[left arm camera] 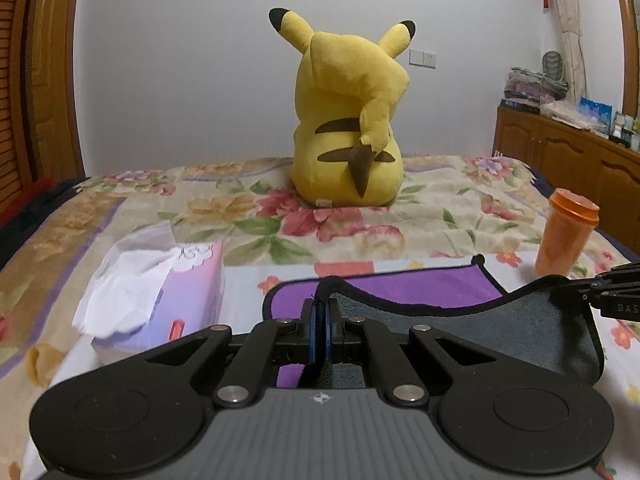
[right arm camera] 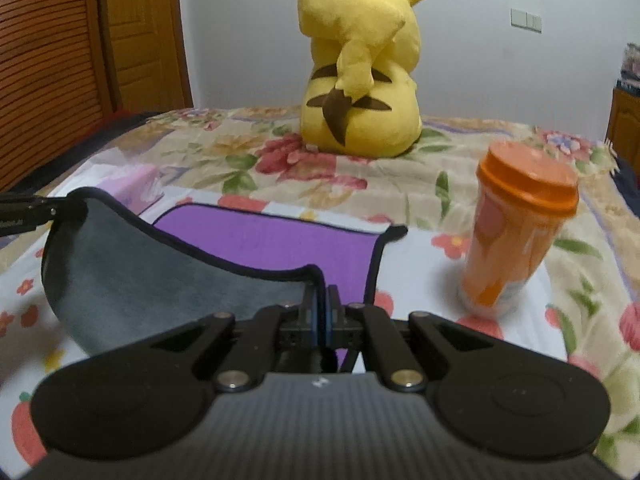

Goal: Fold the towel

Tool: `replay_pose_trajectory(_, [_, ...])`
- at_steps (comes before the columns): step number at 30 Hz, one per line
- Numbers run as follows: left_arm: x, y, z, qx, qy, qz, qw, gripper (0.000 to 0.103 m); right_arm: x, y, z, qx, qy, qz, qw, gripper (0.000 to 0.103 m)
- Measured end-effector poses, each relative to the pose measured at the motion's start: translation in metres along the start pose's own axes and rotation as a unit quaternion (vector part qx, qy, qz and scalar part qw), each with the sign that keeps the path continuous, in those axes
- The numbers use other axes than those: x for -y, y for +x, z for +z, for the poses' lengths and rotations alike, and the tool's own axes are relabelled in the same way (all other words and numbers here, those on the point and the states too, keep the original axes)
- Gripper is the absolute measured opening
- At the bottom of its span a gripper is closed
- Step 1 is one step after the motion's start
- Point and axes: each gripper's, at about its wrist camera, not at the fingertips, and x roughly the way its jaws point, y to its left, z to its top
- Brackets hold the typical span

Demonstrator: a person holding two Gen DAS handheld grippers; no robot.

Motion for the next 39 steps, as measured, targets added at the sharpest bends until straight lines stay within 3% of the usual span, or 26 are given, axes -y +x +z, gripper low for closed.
replay_pose_trajectory(9, [-0.008,0.025,0.013,-0.002,-0.016,-0.001,0.9999,0.008,0.002,0.016,0.017,0.019,-0.007,-0.017,1.000,0.004])
replay_pose_trajectory(25, [-0.023,0.067,0.030,0.011,-0.014,0.029,0.9994,0.008,-0.004,0.054,0.045,0.045,-0.050,-0.063,0.996,0.004])
replay_pose_trajectory(39, [-0.022,0.111,0.018,-0.014,-0.002,0.040,0.9991,0.008,0.002,0.104,0.028,0.009,-0.046,-0.092,0.995,0.004])
